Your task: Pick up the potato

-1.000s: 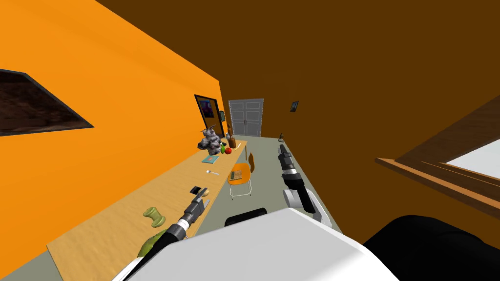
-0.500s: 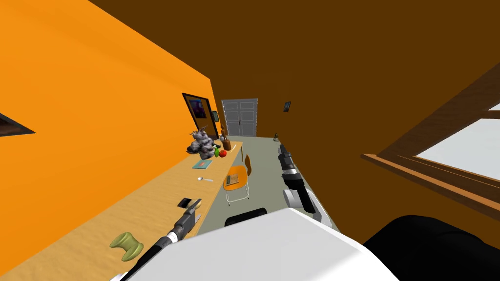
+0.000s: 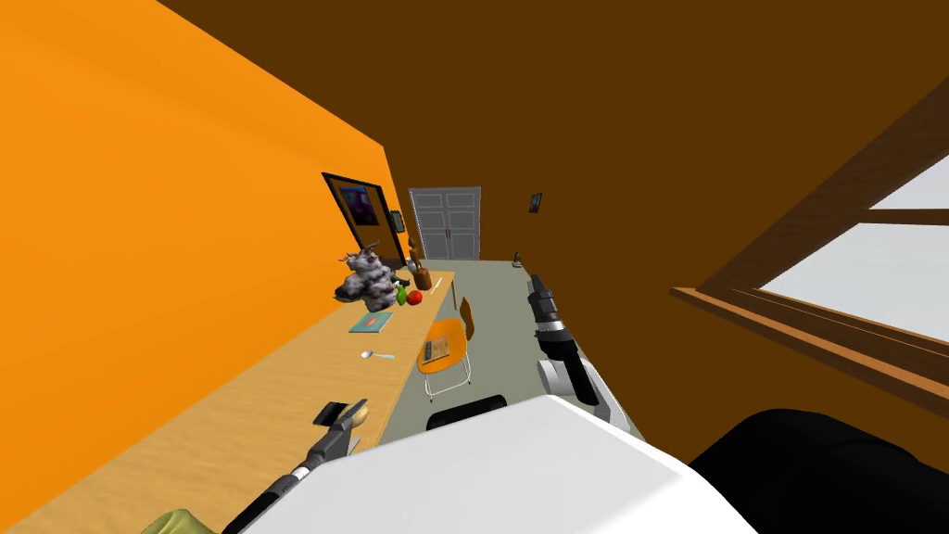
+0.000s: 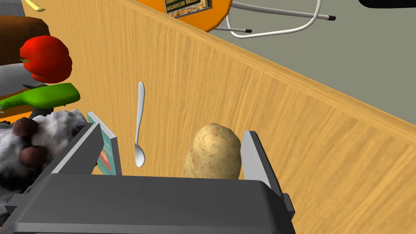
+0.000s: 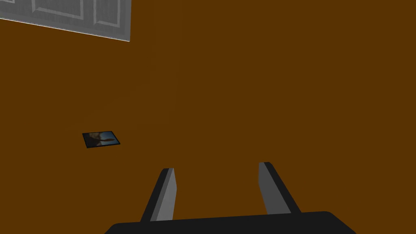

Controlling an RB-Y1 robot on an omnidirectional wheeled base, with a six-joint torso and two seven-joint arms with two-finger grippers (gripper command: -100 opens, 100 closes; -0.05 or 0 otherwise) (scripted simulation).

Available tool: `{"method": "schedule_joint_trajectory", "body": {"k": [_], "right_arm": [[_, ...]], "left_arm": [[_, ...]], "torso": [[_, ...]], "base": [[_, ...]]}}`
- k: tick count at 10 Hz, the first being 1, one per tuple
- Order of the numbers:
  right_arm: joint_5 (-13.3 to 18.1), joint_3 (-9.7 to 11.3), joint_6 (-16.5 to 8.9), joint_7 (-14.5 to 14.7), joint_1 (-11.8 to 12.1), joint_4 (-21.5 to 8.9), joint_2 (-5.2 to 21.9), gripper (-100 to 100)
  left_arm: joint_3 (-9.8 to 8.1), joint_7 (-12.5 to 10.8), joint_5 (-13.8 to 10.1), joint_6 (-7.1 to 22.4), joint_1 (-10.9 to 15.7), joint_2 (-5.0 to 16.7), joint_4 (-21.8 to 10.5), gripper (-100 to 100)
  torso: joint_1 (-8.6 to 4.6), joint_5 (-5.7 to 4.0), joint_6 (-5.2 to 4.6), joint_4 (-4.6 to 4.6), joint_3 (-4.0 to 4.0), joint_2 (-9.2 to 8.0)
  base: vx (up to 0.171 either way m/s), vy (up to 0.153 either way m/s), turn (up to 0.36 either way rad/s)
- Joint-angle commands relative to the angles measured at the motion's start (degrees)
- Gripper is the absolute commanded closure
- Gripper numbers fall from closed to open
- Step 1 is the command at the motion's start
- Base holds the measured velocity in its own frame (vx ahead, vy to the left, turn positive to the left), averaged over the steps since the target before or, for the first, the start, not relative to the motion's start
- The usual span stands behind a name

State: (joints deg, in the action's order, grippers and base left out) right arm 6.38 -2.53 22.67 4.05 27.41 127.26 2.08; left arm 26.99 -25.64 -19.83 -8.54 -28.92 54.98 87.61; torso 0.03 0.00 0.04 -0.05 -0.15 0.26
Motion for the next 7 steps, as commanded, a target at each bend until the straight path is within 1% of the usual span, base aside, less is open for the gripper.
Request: {"method": "schedule_joint_trajectory", "body": {"k": [1,2,3,4,5,6,7], "right_arm": [[0.0,0.0,0.0,0.0,0.0,0.0,0.0,0],[0.0,0.0,0.0,0.0,0.0,0.0,0.0,0],[0.0,-0.01,0.0,0.0,0.01,0.0,0.0,0],[0.0,-0.01,0.0,0.0,0.01,0.0,0.01,0],[0.0,-0.01,0.0,0.0,0.01,0.0,0.0,0],[0.0,0.0,0.0,0.0,0.01,0.0,0.0,0],[0.0,0.0,0.0,0.0,0.01,0.0,0.0,0]], "left_arm": [[0.86,-0.39,-0.77,0.86,-0.9,1.87,-1.29,-100],[1.63,-0.67,-1.2,1.3,-0.99,2.85,-2.39,-100],[3.11,-1.12,-1.91,2.17,-1.23,4.37,-4.3,-100],[3.11,-1.12,-1.91,2.17,-1.23,4.37,-4.3,-100],[4.48,-1.42,-2.41,2.99,-1.53,5.23,-5.78,-100],[5.63,-1.57,-2.66,3.7,-1.83,5.39,-6.78,-100],[4.95,-1.51,-2.46,2.76,-1.76,5.22,-6.35,-100]], "torso": [[0.0,0.0,0.0,0.0,0.0,0.0],[0.0,0.0,0.01,-0.01,-0.04,0.07],[0.07,0.01,0.01,-0.02,-0.06,0.11],[0.17,0.04,-0.01,-0.06,-0.16,0.29],[0.08,0.03,0.03,-0.05,-0.12,0.19],[0.01,0.01,0.02,-0.03,-0.07,0.12],[-0.02,0.01,0.02,-0.04,-0.12,0.2]], "base": [[0.098,0.03,-0.148],[0.104,0.053,-0.101],[0.161,0.075,-0.198],[0.115,0.056,-0.096],[0.093,0.036,-0.114],[0.135,0.033,-0.15],[0.064,0.017,-0.025]]}}
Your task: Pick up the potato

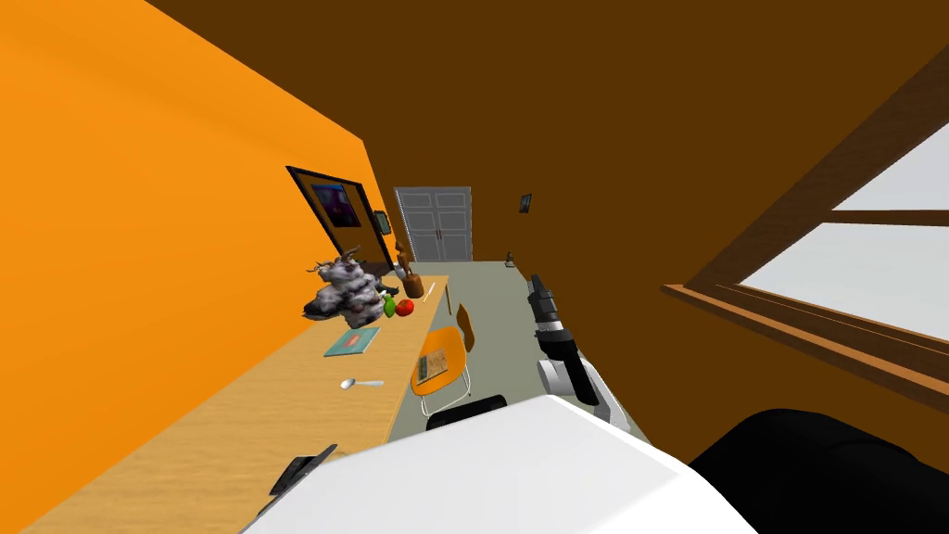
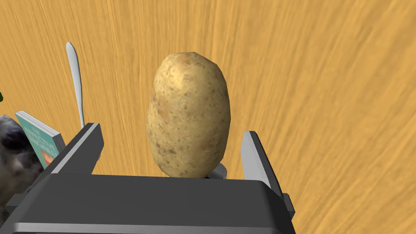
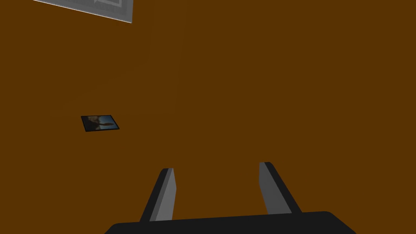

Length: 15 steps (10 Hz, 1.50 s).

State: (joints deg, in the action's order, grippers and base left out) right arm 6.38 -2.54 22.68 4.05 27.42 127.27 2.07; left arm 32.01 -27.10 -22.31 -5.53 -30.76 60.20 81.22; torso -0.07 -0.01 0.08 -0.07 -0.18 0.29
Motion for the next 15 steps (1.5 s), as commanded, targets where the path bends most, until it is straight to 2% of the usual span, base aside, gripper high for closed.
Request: {"method": "schedule_joint_trajectory", "body": {"k": [1,2,4,5,6,10,11,12,13,14,15], "right_arm": [[0.0,0.0,0.0,0.0,0.0,0.0,0.0,0],[0.0,0.0,0.0,0.0,-0.01,0.0,0.0,0],[0.0,0.0,0.0,0.0,-0.01,0.0,0.0,0],[0.0,0.0,0.0,0.0,-0.01,0.0,0.0,0],[0.0,0.0,0.0,0.0,-0.01,0.0,0.0,0],[0.0,0.0,0.0,0.0,-0.01,0.0,0.0,0],[0.0,0.0,0.0,0.0,-0.01,0.0,0.0,0],[0.0,0.0,0.0,0.0,-0.01,0.0,0.0,0],[0.0,0.0,0.0,0.0,0.0,0.0,0.0,0],[0.0,0.0,0.0,0.0,-0.01,0.0,0.0,0],[0.0,0.0,0.0,0.0,-0.01,0.0,0.0,0]], "left_arm": [[0.0,0.0,0.0,0.0,0.0,0.0,0.0,0],[0.01,0.58,0.54,-0.06,0.65,-2.02,-1.57,-100],[0.03,1.31,1.21,-0.11,1.44,-4.55,-3.53,-100],[0.02,1.11,1.03,-0.27,1.05,-3.8,-3.02,-100],[0.04,1.18,1.07,-0.32,1.11,-3.93,-3.16,100],[0.05,1.17,1.07,-0.31,1.08,-3.92,-3.16,100],[0.05,1.17,1.07,-0.31,1.08,-3.92,-3.16,0],[0.01,0.58,0.54,-0.06,0.65,-2.02,-1.57,100],[0.0,0.29,0.27,-0.04,0.33,-1.01,-0.78,100],[0.07,0.47,0.41,0.03,0.66,-1.53,-1.25,100],[0.04,0.37,0.36,0.04,0.63,-1.4,-1.14,0]], "torso": [[0.0,0.0,0.0,0.0,0.0,0.0],[-0.06,-0.01,0.0,0.04,0.11,-0.18],[-0.02,0.0,-0.01,0.08,0.21,-0.34],[-0.01,0.0,0.0,0.09,0.22,-0.37],[-0.05,-0.01,0.01,0.09,0.21,-0.35],[-0.09,-0.03,0.0,0.09,0.19,-0.31],[-0.1,-0.03,0.0,0.09,0.19,-0.31],[-0.1,-0.03,0.0,0.09,0.19,-0.31],[-0.12,-0.07,0.02,0.09,0.17,-0.26],[-0.17,-0.07,0.02,0.08,0.17,-0.27],[-0.13,-0.03,0.01,0.08,0.18,-0.29]], "base": [[0.011,0.004,0.004],[-0.001,0.011,-0.033],[-0.016,0.021,-0.06],[-0.007,0.009,-0.014],[0.0,0.0,0.0],[0.0,0.0,0.0],[0.0,0.0,0.0],[0.02,-0.007,0.068],[0.015,-0.021,0.061],[0.004,-0.006,0.017],[0.0,0.0,0.0]]}}
